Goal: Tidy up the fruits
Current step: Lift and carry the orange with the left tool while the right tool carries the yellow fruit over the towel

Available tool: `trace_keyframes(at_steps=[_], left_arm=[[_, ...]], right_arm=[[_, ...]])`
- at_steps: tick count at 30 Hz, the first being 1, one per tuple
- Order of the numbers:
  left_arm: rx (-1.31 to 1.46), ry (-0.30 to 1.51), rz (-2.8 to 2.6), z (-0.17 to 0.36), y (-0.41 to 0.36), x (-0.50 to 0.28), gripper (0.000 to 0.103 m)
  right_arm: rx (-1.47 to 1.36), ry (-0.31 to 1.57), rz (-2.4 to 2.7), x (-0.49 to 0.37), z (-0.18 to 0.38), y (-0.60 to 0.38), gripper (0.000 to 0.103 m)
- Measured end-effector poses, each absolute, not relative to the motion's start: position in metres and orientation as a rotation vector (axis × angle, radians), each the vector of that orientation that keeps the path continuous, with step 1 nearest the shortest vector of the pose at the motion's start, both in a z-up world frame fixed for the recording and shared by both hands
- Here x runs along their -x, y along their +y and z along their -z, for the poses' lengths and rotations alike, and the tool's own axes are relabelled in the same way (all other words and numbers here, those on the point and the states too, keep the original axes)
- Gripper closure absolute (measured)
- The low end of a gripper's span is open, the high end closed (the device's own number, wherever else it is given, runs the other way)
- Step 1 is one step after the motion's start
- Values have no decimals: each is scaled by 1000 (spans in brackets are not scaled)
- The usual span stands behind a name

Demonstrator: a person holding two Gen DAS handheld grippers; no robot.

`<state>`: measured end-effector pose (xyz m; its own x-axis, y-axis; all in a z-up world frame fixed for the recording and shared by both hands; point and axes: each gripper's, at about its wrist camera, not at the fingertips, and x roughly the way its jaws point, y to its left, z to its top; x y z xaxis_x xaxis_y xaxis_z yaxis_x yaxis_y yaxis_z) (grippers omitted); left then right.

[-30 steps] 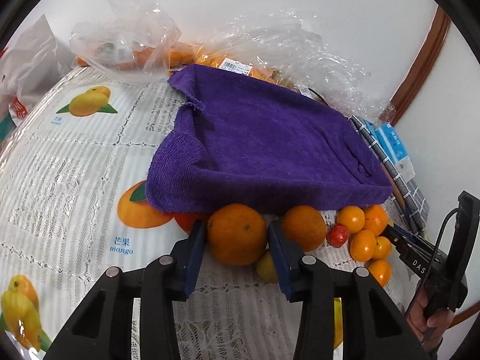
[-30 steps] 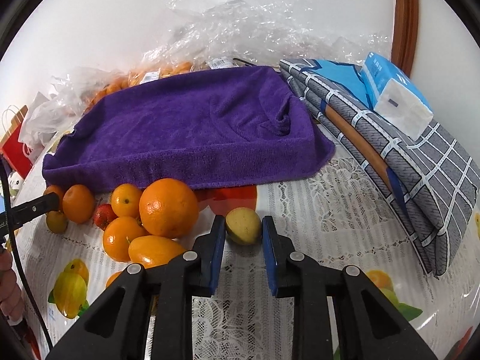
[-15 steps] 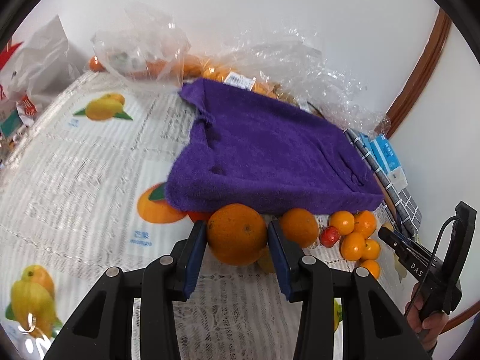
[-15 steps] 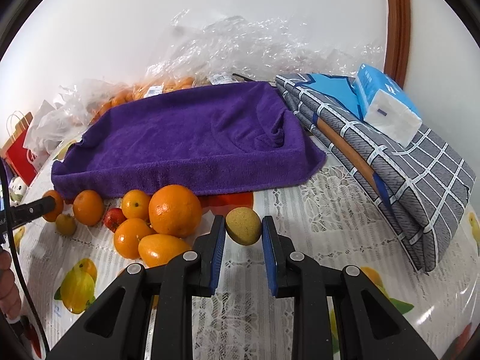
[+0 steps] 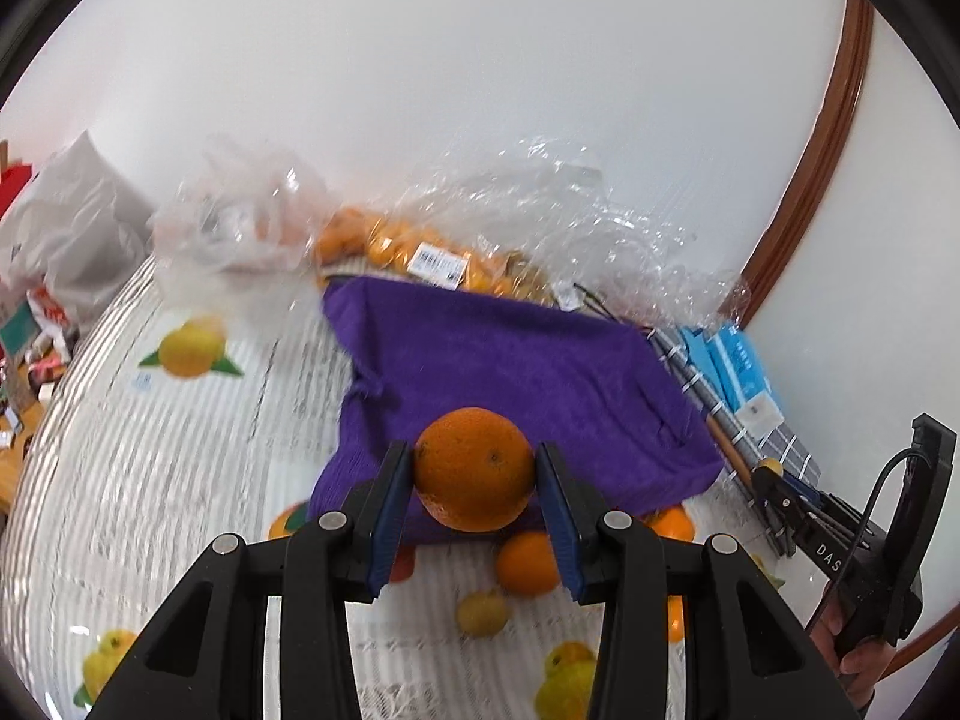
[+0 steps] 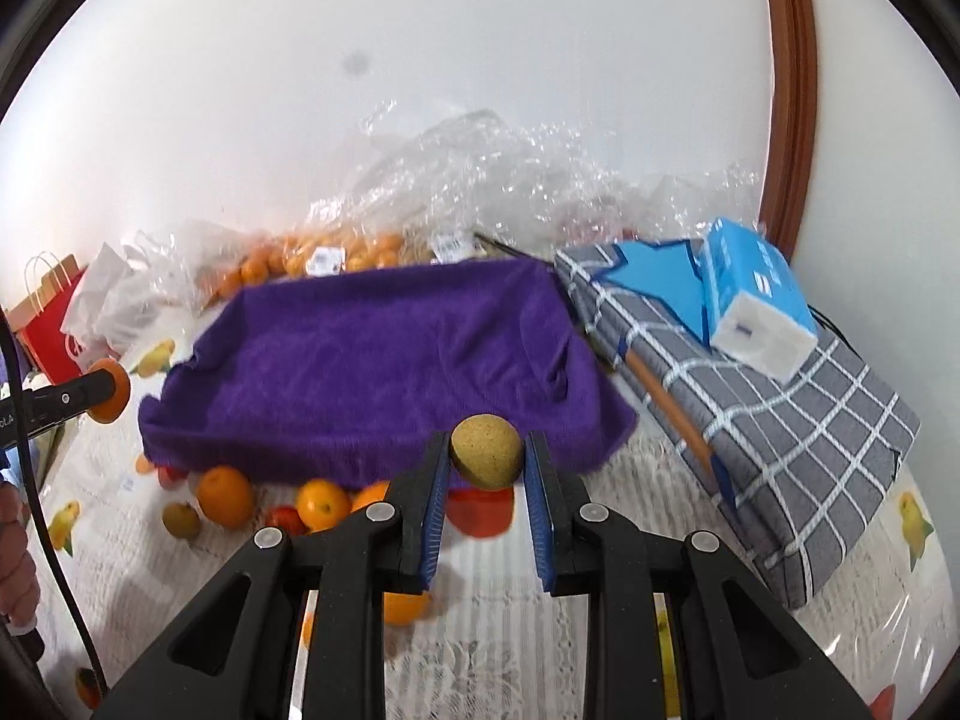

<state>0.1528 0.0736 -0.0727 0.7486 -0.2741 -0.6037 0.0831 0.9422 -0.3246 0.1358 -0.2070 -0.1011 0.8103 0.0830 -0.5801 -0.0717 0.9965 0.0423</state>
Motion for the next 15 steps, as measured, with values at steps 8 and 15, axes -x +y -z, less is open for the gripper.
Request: trace_keyframes(at_steps=[8,15], left_arm=[[277,698,211,67,59,-183,63],[277,720,209,76,47,-214,63]], right_arm=[[-23,597,-94,-162,86,-200,78],[-3,608,-102,-189,88,-195,78]])
